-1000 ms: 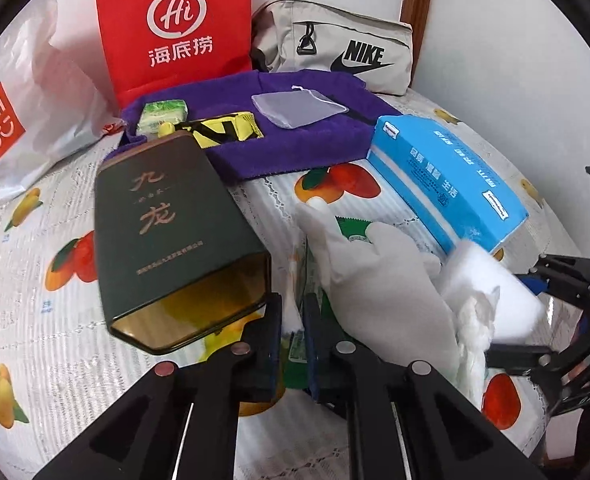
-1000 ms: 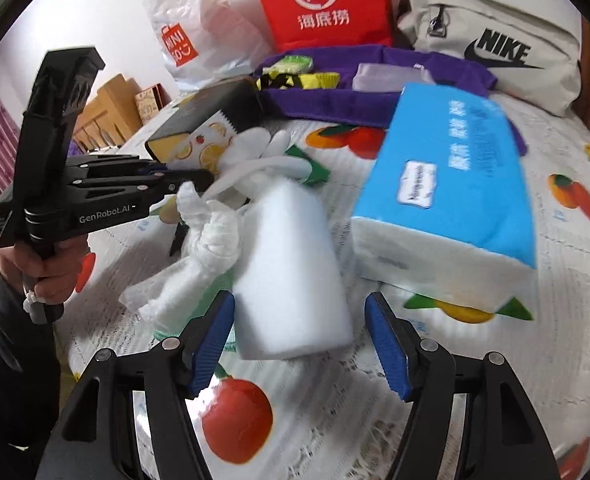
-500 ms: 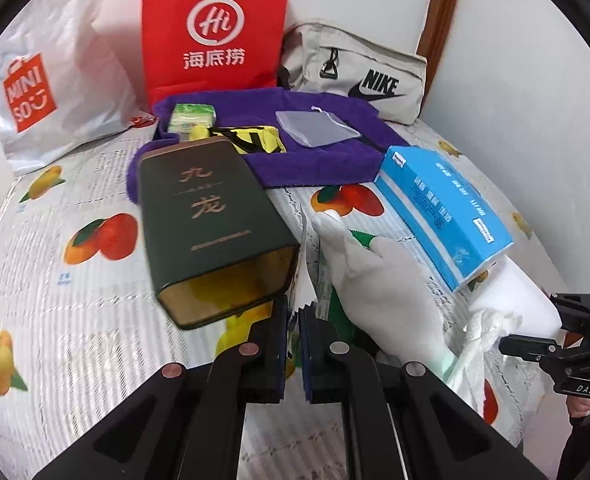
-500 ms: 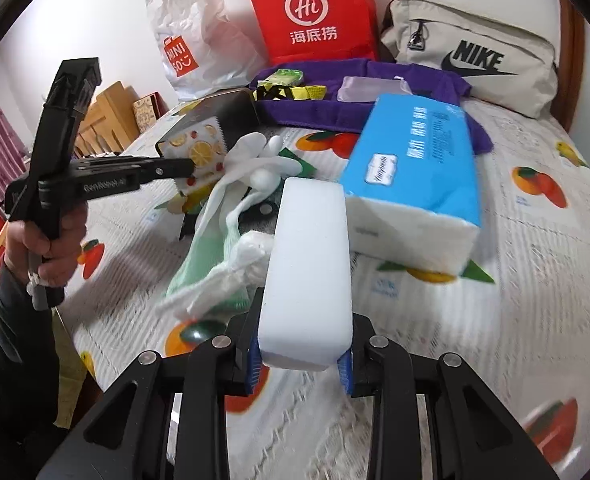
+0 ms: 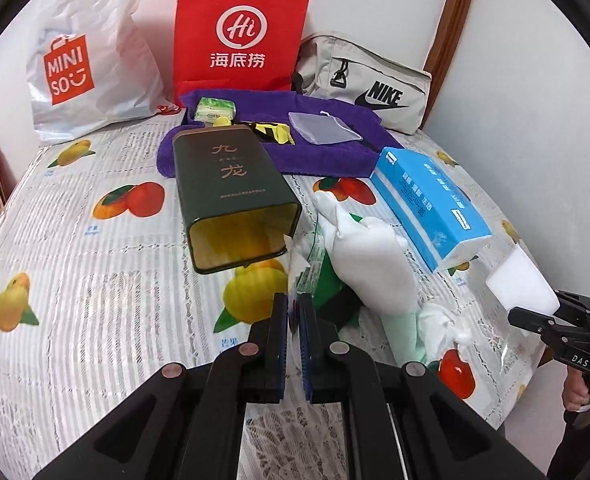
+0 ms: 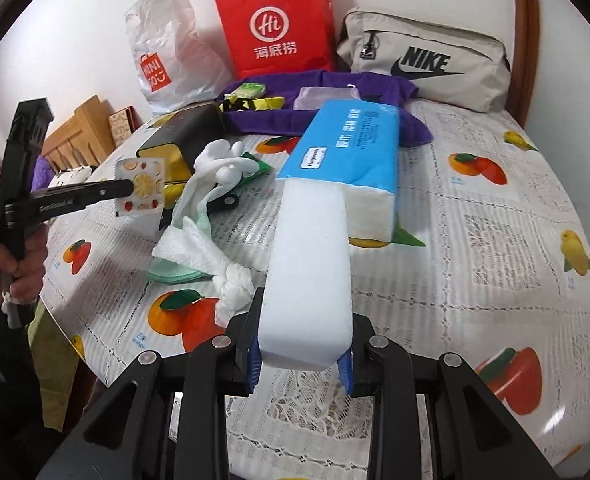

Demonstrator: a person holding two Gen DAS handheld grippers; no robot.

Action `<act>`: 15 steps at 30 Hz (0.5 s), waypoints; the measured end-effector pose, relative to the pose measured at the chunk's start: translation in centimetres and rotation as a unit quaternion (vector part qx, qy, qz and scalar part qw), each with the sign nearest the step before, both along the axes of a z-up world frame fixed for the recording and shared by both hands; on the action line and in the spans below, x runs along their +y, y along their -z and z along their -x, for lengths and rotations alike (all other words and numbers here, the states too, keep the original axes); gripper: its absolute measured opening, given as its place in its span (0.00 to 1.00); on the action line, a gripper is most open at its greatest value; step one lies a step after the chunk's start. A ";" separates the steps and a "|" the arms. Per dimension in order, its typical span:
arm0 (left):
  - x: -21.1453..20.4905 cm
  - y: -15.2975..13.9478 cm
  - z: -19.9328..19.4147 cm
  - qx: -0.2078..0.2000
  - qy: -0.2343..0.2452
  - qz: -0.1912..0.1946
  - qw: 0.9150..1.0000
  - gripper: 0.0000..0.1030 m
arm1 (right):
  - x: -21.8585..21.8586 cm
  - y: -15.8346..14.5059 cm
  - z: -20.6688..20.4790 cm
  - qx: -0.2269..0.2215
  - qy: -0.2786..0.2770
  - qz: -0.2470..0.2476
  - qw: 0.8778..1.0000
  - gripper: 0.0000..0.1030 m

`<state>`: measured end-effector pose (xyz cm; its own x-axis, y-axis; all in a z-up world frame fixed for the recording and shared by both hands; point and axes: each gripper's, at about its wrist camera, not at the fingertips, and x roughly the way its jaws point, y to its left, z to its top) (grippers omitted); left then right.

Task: Organize soft objects
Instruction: 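Grasp the white sponge block with the right tool while the left grasps the fruit-print sachet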

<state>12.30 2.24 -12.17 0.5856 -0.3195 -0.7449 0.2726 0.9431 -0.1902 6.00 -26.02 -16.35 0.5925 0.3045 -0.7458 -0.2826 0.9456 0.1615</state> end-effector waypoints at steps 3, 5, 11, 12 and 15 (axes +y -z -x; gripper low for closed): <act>0.3 0.0 0.0 0.004 -0.009 0.005 1.000 0.06 | -0.1 -0.2 -0.1 0.004 0.009 0.001 1.000 0.29; 0.4 -0.2 0.1 0.004 -0.011 0.007 1.000 0.06 | 0.1 -0.4 -0.2 0.003 0.009 0.003 1.000 0.29; 0.6 -1.6 0.3 -0.005 -0.015 0.021 1.000 0.05 | 0.6 -1.8 -0.3 -0.010 0.000 -0.003 1.000 0.29; 0.5 -1.7 0.3 -0.006 -0.017 0.020 1.000 0.05 | 0.7 -2.0 -0.4 -0.012 -0.002 -0.004 1.000 0.29; 0.4 -2.0 0.2 -0.007 -0.017 0.020 1.000 0.05 | 0.9 -2.7 -0.7 -0.017 -0.005 -0.001 1.000 0.29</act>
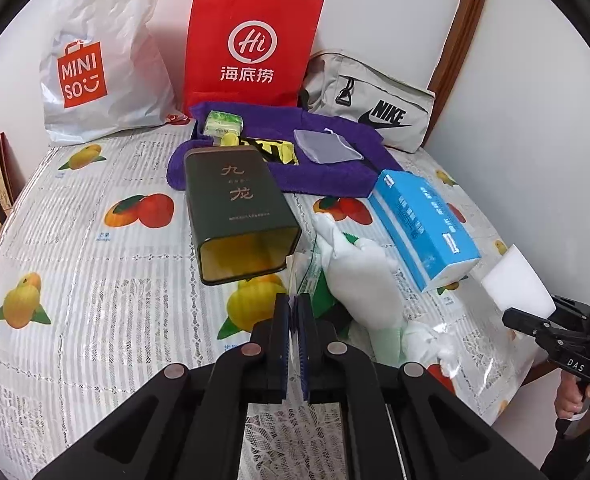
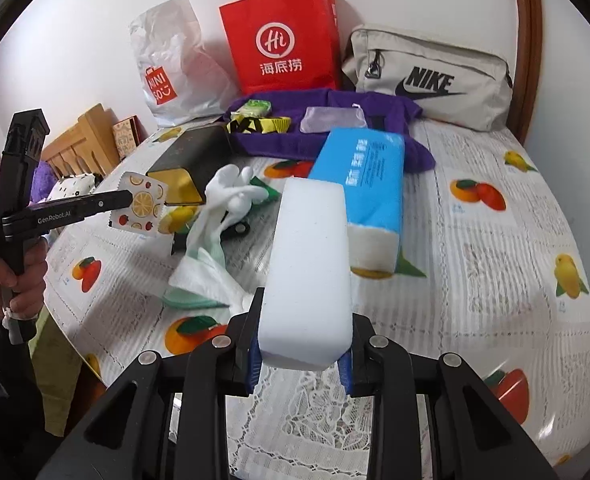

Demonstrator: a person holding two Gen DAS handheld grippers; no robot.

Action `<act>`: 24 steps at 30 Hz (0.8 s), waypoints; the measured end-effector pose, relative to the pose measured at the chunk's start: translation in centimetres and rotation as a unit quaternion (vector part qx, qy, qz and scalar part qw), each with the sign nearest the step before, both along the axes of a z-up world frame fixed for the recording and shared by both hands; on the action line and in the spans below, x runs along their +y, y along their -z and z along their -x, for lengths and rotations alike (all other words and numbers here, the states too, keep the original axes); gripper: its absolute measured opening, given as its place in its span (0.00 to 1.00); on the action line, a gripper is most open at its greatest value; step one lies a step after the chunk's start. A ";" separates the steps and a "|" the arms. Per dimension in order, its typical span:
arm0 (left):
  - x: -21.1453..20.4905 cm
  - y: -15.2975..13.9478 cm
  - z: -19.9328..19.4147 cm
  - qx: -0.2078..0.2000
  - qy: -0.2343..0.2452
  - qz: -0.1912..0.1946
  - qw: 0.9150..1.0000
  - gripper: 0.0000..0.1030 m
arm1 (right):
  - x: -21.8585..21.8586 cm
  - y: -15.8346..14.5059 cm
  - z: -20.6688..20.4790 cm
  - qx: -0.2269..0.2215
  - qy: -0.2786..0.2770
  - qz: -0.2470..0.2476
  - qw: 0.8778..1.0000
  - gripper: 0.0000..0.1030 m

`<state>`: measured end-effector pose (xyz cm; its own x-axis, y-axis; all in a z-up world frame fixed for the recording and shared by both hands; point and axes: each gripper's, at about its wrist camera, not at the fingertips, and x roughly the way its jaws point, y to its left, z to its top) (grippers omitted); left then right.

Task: Organize soft objects
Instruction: 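Carry the sponge block and sachet over the purple towel with both tools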

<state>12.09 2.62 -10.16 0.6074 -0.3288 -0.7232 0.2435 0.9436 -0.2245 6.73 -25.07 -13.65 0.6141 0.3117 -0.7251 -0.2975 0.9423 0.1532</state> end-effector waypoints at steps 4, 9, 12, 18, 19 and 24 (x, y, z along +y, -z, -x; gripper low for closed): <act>0.1 -1.0 -0.1 -0.006 0.000 0.010 1.000 0.05 | 0.0 -1.1 -0.5 -0.008 -0.001 0.001 1.000 0.29; 0.1 -2.5 -0.9 -0.013 0.001 0.015 1.000 0.05 | -0.3 -2.2 -2.0 -0.009 0.014 0.002 1.000 0.29; 0.2 -3.4 -1.7 -0.017 -0.001 0.016 1.000 0.05 | -0.6 -2.9 -3.2 -0.009 0.024 0.006 1.000 0.29; 0.1 -5.1 -3.8 -0.026 0.000 0.018 0.999 0.05 | -0.7 -4.6 -6.0 -0.021 0.035 0.021 0.999 0.29; 0.1 -5.3 -4.2 -0.027 -0.001 0.018 0.999 0.05 | -0.7 -4.8 -6.5 -0.023 0.036 0.024 0.999 0.29; -0.1 -6.0 -7.0 -0.027 -0.005 0.013 1.000 0.05 | -0.2 -6.1 -9.8 -0.035 0.044 0.045 0.997 0.29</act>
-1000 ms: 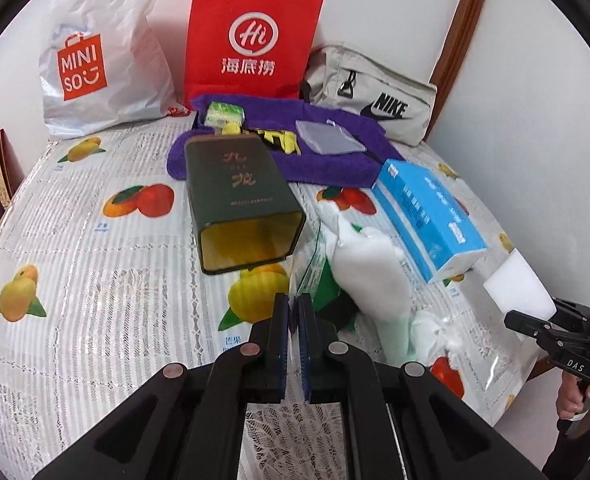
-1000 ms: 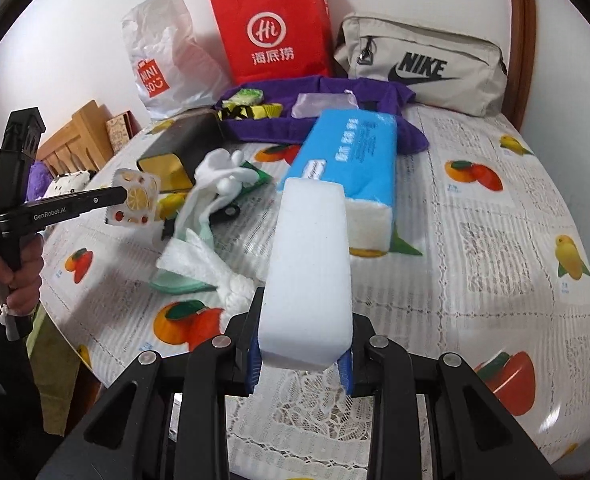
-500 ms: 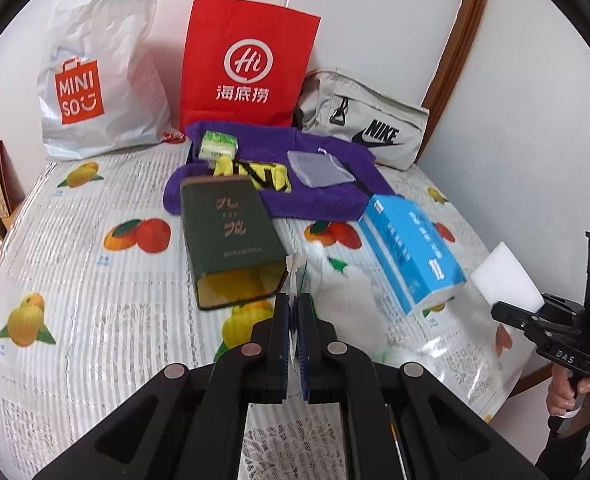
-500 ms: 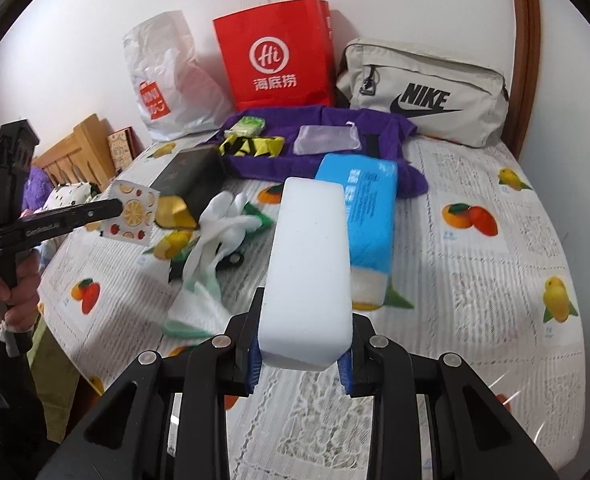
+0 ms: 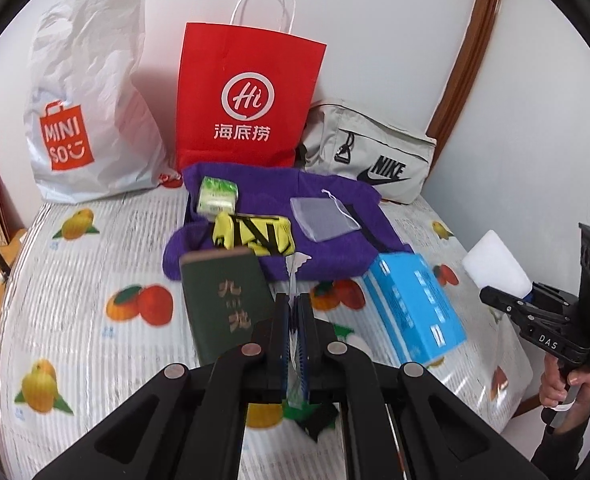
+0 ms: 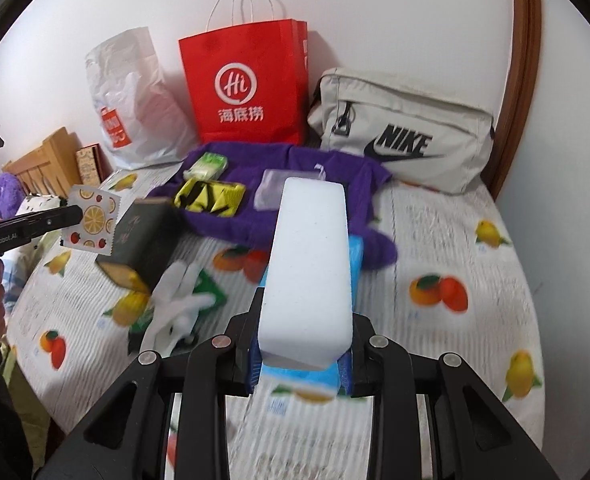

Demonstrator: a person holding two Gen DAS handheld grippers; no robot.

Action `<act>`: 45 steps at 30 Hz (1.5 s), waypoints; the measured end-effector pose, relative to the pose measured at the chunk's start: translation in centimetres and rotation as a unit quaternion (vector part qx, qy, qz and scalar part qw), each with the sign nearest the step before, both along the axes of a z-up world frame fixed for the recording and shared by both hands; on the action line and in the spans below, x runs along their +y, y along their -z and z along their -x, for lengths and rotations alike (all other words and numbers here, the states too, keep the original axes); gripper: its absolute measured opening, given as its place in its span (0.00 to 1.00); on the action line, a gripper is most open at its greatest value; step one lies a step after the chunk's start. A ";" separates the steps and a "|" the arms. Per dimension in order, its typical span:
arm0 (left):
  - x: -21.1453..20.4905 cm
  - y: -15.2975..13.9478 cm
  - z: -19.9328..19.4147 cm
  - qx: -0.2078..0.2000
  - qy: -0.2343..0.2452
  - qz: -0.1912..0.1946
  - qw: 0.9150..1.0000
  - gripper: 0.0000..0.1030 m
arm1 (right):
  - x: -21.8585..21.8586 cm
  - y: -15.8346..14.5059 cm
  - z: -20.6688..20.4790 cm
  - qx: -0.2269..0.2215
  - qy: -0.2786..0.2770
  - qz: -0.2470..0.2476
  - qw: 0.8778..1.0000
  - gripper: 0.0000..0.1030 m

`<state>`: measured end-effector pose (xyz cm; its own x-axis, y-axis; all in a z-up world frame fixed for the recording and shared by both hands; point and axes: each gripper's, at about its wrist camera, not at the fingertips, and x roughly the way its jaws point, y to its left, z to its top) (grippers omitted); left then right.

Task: Organize soft objects
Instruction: 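Carry the sponge block and sachet over the purple towel with both tools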

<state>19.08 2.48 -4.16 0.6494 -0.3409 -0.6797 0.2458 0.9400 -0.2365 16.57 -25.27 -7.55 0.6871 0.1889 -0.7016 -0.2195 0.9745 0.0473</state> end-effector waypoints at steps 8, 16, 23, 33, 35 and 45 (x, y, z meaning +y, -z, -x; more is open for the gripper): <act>-0.6 -0.8 -4.9 0.000 -0.006 -0.007 1.000 0.05 | 0.7 -1.5 -4.9 -0.015 -0.005 0.002 1.000 0.29; -1.3 -0.4 -9.0 0.006 -0.005 -0.010 1.000 0.05 | 1.2 -1.0 -9.2 -0.008 -0.011 -0.008 1.000 0.29; -1.3 0.9 -13.1 0.027 -0.016 0.004 0.999 0.05 | 1.2 0.6 -12.9 0.016 -0.019 -0.012 1.000 0.29; -2.6 3.3 -19.0 0.063 -0.025 -0.002 0.998 0.05 | 1.0 3.2 -17.5 0.058 -0.026 -0.007 0.998 0.29; -3.0 3.9 -20.1 0.071 -0.020 0.002 0.997 0.05 | 1.0 3.8 -18.4 0.065 -0.026 0.000 0.998 0.29; -4.7 6.2 -23.8 0.105 -0.005 0.002 0.994 0.05 | 1.0 6.2 -21.7 0.105 -0.039 0.015 0.994 0.29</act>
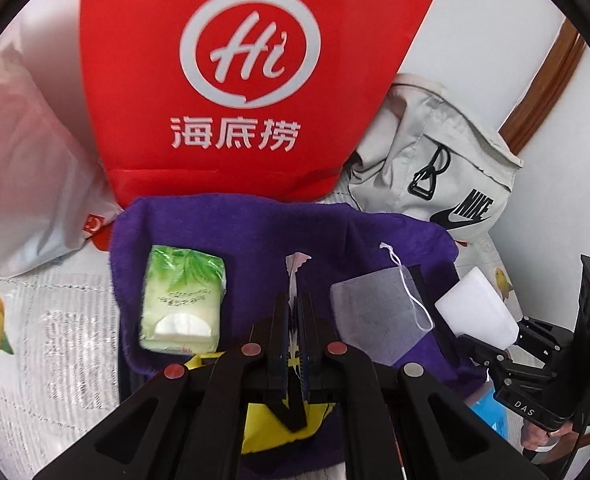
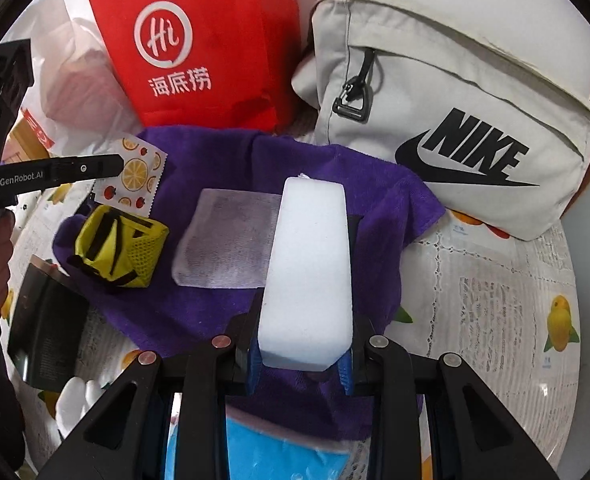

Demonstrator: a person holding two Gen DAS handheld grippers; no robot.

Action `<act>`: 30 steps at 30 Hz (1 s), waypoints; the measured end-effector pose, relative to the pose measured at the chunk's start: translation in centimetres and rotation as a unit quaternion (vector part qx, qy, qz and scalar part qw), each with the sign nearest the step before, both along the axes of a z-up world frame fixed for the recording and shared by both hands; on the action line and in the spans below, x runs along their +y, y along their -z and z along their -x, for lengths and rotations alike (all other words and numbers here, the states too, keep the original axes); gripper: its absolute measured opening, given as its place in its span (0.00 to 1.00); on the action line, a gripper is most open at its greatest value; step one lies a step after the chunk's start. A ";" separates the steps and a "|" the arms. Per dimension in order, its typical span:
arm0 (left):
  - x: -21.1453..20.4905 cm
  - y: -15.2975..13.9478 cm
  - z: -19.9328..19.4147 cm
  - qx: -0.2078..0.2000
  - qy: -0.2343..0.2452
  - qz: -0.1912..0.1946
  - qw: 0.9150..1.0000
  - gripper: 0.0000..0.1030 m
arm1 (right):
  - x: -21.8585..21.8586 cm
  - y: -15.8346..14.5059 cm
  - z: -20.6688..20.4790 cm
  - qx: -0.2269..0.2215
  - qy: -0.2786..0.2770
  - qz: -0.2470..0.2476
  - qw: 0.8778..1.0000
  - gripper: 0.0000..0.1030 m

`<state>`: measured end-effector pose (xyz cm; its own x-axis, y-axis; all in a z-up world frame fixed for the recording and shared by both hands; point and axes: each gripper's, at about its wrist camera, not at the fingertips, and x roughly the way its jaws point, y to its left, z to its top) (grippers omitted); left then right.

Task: Organize soft objects
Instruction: 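Carry the sponge block and sachet over the purple towel with both tools, then open both tools to drop the sponge block and sachet onto the towel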

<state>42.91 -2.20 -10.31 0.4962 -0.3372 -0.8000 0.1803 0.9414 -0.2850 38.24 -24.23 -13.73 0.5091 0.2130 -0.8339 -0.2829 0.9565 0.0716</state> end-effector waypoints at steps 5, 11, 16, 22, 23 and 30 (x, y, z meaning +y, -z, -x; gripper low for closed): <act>-0.3 1.3 -1.1 0.021 -0.005 -0.011 1.000 0.05 | 0.1 0.9 -0.9 0.014 -0.001 0.004 1.000 0.30; -0.1 2.1 -1.6 0.038 -0.019 -0.046 0.998 0.12 | 0.1 1.5 -1.2 0.022 -0.003 0.004 1.000 0.30; 0.6 2.0 -1.1 0.038 -0.026 -0.063 0.997 0.39 | 0.5 1.3 -0.9 0.018 -0.018 0.001 1.000 0.50; 1.1 0.6 0.3 0.019 -0.030 -0.096 0.995 0.54 | 0.5 0.2 0.1 -0.001 -0.022 0.010 1.000 0.59; 1.2 0.4 0.5 0.016 -0.031 -0.101 0.994 0.55 | 0.4 0.0 0.3 -0.003 -0.020 0.008 1.000 0.59; 2.1 -1.8 3.8 0.008 -0.059 -0.130 0.990 0.62 | -0.4 -2.0 2.9 -0.025 0.002 -0.007 1.000 0.59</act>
<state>39.09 -0.09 -8.53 0.5063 -0.0592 -0.8603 0.0617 0.9976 -0.0323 35.29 -24.60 -11.68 0.5515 0.2226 -0.8039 -0.2821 0.9567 0.0714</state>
